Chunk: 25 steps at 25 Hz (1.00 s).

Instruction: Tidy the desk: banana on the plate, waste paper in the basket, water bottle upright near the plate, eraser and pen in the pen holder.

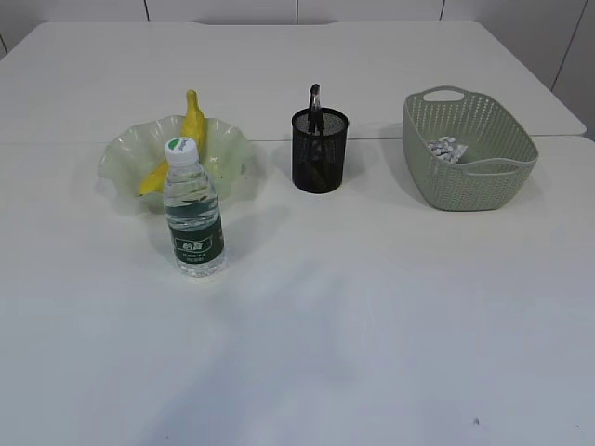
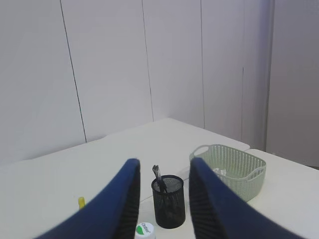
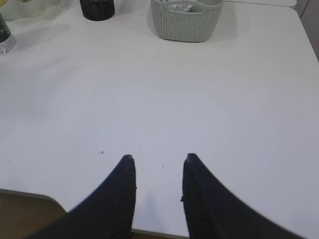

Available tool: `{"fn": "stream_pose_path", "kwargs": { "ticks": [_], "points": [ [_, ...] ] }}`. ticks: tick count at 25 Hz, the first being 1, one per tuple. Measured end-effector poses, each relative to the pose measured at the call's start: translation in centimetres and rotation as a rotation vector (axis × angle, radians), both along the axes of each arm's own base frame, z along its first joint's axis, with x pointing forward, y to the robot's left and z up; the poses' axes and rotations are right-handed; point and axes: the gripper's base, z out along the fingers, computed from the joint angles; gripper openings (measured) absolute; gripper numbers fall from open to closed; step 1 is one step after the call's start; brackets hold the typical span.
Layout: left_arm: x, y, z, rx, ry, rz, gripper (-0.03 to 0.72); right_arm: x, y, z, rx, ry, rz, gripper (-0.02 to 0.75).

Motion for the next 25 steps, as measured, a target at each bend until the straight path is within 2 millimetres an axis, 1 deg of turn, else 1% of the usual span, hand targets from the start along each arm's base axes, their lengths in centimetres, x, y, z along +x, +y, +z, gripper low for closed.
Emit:
{"fn": "stream_pose_path", "kwargs": {
  "ticks": [25],
  "points": [
    [0.00, 0.00, -0.01, -0.001, 0.003, -0.001, 0.235, 0.00, 0.00, 0.00, 0.000, 0.000, 0.000, 0.241]
  ]
}}
